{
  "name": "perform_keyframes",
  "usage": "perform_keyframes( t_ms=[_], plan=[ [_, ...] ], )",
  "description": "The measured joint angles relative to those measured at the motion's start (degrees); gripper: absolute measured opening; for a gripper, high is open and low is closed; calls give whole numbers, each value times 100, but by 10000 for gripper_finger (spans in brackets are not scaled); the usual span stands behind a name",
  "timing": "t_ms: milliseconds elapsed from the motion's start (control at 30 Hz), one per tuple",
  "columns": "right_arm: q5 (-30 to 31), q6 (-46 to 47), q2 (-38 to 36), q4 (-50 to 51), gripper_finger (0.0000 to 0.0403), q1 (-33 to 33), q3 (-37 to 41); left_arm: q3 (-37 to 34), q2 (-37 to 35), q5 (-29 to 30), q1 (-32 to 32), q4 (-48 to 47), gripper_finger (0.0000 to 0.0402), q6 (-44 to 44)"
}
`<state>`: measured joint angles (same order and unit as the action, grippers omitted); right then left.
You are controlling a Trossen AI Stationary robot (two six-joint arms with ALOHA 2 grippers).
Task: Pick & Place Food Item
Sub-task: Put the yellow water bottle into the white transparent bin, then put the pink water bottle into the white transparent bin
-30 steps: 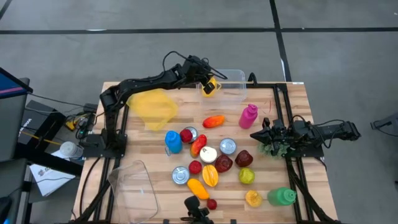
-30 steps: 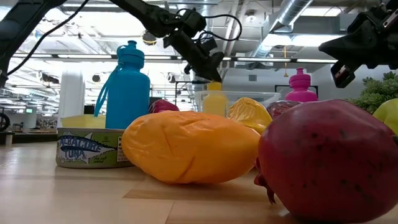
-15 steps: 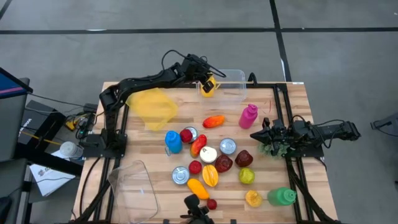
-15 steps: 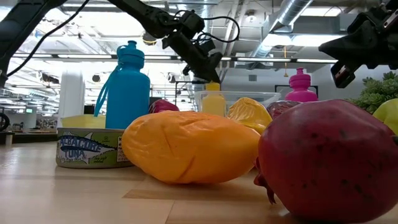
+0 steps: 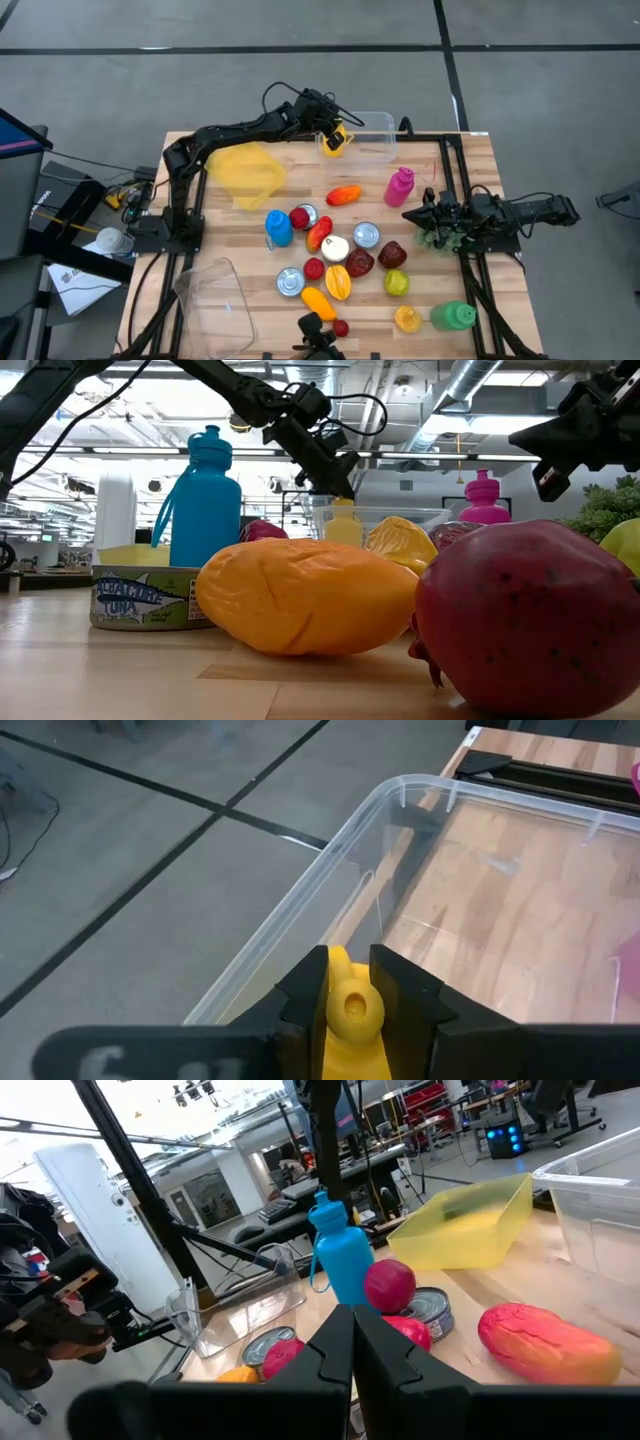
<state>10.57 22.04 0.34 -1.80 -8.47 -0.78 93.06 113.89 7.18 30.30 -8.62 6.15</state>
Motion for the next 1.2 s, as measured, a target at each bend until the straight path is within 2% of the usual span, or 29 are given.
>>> perform_keyframes(
  t_ms=[200,467,700,833,1000,1100,1200],
  plan=[
    [0,0,0,0,0,0,0,0,0,15,0,123,118,2],
    [2,0,2,-60,0,-6,0,0,-4,26,0,259,225,2],
    [2,0,2,-568,0,-2,0,-4,-561,-13,-25,341,280,140],
    [121,0,2,-1182,0,19,0,-7,-1178,-11,-90,296,285,140],
    [222,-365,2,-1587,0,76,-211,-7,-2406,-14,-278,317,269,150],
    [724,-837,2,-1546,0,74,-551,-6,-3183,99,-428,321,235,410],
    [1477,-1448,81,-1182,0,76,-1144,-207,-3998,427,-651,376,171,817]
  ],
)
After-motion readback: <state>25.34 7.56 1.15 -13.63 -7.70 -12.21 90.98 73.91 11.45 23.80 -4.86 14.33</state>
